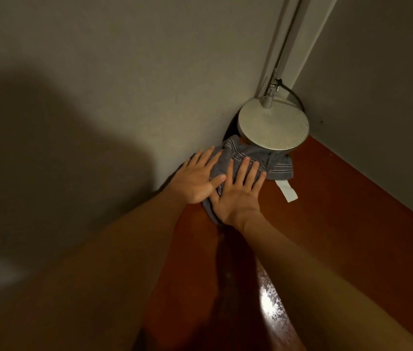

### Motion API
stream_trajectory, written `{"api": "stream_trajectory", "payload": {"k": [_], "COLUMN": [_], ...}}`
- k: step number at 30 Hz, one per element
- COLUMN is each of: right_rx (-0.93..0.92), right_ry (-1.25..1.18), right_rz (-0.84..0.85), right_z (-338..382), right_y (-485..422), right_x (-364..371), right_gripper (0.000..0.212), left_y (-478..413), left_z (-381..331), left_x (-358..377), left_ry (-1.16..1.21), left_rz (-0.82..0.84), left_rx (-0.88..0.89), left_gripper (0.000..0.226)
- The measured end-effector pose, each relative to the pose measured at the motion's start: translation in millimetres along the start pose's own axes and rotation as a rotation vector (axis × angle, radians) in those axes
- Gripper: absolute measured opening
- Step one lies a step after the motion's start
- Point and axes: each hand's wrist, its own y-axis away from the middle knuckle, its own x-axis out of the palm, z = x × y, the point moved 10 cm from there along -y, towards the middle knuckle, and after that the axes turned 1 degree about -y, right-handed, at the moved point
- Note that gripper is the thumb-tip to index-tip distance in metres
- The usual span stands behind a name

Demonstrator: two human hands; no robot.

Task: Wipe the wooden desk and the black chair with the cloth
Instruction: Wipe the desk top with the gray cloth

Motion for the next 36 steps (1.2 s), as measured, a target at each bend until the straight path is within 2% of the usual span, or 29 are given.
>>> {"api": "stream_trajectory", "payload": {"k": [2,5,8,10,17,28,36], "right_rx": [-0.005,-0.063,-0.114,-0.134,-0.181,-0.218,-0.108], "right_ry": [0.022,0.06,0.046,0.05,0.116,0.114,-0.013], "right_rz": [0.014,0.021,0.034,0.048,0.092,0.109,0.062], "right_z": [1.1,11.7,35.3,53.4,71.9,-2.1,-86.9], "right_y": [0.6,18.0,54.4,83.2,171.0,307.9,396.2], "right_x": [-1.4,5.3,20.6,30.6,54.1,84.6,106.8], "right_gripper": [0.088,0.086,0.085,0.085,0.086,0.085,0.086], "left_y": [5.8,35.2,78.8,115.5,210.0,300.2,342.6], "left_z": [-1.0,5.7,21.0,30.0,20.6,-75.4,-178.7], "left_x": [0.0,1.5,12.9,17.7,48.5,119.1,169.1], "left_ry": [0.016,-0.085,-0.217,-0.267,-0.323,-0.324,-0.306], "left_rz": [-0.015,-0.065,-0.082,-0.162,-0.313,-0.097,0.02], "left_rx": [-0.005,-0.032,-0.021,-0.013,-0.02,-0.121,-0.047], "left_gripper": [0.069,0.068,0.076,0.083,0.073,0.085,0.082]}}
